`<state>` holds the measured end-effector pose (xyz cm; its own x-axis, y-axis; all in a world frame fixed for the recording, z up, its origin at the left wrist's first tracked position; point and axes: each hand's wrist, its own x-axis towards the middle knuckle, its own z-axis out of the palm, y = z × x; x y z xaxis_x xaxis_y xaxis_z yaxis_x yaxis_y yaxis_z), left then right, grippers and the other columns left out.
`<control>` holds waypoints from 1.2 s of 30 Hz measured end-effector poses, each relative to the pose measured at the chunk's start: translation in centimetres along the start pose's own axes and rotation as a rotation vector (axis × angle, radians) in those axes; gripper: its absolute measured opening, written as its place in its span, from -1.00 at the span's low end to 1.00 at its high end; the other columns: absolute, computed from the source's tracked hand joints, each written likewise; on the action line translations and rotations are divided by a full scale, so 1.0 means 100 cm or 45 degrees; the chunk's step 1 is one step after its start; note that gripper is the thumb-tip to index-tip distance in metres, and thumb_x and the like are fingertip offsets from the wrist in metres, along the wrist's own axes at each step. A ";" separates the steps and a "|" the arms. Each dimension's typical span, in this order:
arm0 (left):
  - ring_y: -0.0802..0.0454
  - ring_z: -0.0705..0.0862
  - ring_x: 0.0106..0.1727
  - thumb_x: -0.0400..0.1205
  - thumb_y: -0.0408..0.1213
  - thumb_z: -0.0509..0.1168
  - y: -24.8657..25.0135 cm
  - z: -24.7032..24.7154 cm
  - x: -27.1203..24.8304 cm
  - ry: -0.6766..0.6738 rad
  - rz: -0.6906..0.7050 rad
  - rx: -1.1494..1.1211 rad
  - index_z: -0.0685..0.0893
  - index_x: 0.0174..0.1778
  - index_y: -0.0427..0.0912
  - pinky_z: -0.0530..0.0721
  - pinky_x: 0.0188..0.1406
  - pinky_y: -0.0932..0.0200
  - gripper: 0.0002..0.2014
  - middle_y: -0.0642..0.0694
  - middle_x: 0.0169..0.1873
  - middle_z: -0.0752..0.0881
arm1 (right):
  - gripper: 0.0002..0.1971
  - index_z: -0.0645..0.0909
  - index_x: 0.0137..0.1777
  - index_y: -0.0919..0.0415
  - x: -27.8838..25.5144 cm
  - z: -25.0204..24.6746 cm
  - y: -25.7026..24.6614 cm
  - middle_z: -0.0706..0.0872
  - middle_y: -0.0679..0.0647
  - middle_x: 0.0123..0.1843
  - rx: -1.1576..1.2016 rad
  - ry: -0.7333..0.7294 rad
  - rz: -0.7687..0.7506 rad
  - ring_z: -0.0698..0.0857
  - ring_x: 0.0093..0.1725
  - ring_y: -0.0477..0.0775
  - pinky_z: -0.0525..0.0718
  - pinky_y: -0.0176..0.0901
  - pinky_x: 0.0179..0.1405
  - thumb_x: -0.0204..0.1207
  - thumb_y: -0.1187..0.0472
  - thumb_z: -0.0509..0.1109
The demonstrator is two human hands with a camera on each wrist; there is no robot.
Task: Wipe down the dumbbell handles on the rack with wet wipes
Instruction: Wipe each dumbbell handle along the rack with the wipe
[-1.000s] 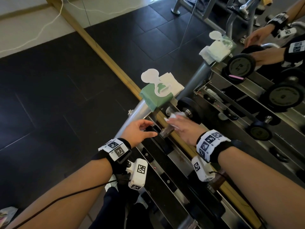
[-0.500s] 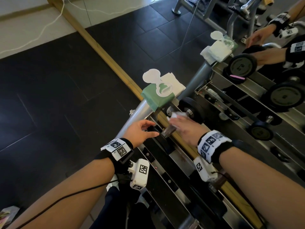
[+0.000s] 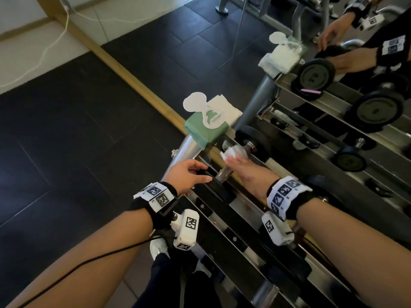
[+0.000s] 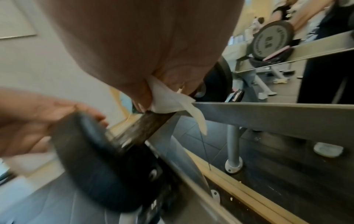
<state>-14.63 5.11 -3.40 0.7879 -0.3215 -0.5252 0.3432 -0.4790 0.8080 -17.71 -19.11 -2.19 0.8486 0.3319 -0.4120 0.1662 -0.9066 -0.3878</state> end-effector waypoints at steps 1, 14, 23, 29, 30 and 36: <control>-0.02 0.81 0.07 0.45 -0.14 0.60 0.000 0.000 0.001 -0.008 -0.001 0.008 0.74 0.09 0.10 0.77 0.17 -0.22 -0.69 -0.01 0.06 0.81 | -0.35 0.03 0.74 0.15 0.004 -0.005 0.001 0.03 0.08 0.78 0.009 -0.012 0.064 -0.04 0.75 0.03 -0.15 -0.21 0.65 0.69 0.46 0.10; 0.12 0.79 0.09 0.45 -0.20 0.61 -0.002 -0.002 0.005 -0.015 0.019 0.031 0.74 0.07 0.09 0.70 0.28 0.05 -0.69 0.05 0.01 0.83 | -0.38 0.04 0.74 0.11 -0.010 -0.004 -0.012 -0.03 0.09 0.79 0.086 -0.099 0.071 -0.08 0.76 0.16 -0.07 0.08 0.74 0.72 0.42 0.07; 0.13 0.77 0.13 0.42 -0.17 0.63 -0.002 -0.005 0.010 -0.039 0.043 0.097 0.76 0.06 0.08 0.67 0.33 0.05 -0.68 0.06 0.03 0.82 | -0.33 -0.05 0.73 0.24 -0.022 0.028 -0.036 -0.10 0.11 0.78 0.292 -0.040 0.160 -0.14 0.76 0.11 -0.05 0.02 0.74 0.69 0.49 0.12; 0.17 0.76 0.09 0.43 -0.12 0.62 0.004 -0.009 0.012 -0.076 0.071 0.189 0.71 -0.02 0.15 0.69 0.28 0.09 -0.72 0.10 0.01 0.81 | -0.50 0.15 0.71 0.16 -0.025 0.038 -0.040 0.08 0.04 0.77 0.665 0.072 0.231 -0.01 0.75 0.02 -0.06 -0.09 0.74 0.78 0.36 0.00; 0.17 0.75 0.09 0.44 -0.13 0.62 0.005 -0.009 0.012 -0.088 0.069 0.192 0.71 0.00 0.13 0.69 0.27 0.11 -0.72 0.08 0.03 0.80 | -0.49 0.11 0.71 0.18 -0.025 0.038 -0.037 0.05 0.05 0.77 0.688 0.156 0.256 -0.02 0.75 0.04 -0.06 -0.08 0.74 0.78 0.36 0.01; 0.13 0.74 0.13 0.48 -0.14 0.59 0.011 -0.011 0.008 -0.132 0.078 0.232 0.72 0.14 0.00 0.65 0.22 0.17 -0.66 0.05 0.08 0.78 | -0.44 -0.03 0.73 0.26 -0.018 0.028 -0.047 0.02 0.16 0.77 0.886 0.374 0.434 0.03 0.76 0.12 -0.02 -0.27 0.64 0.78 0.32 0.06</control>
<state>-13.07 5.29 -2.66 0.7442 -0.4326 -0.5090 0.1906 -0.5928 0.7825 -21.37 -14.75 -1.96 0.9089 -0.1009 -0.4046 -0.3908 -0.5449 -0.7419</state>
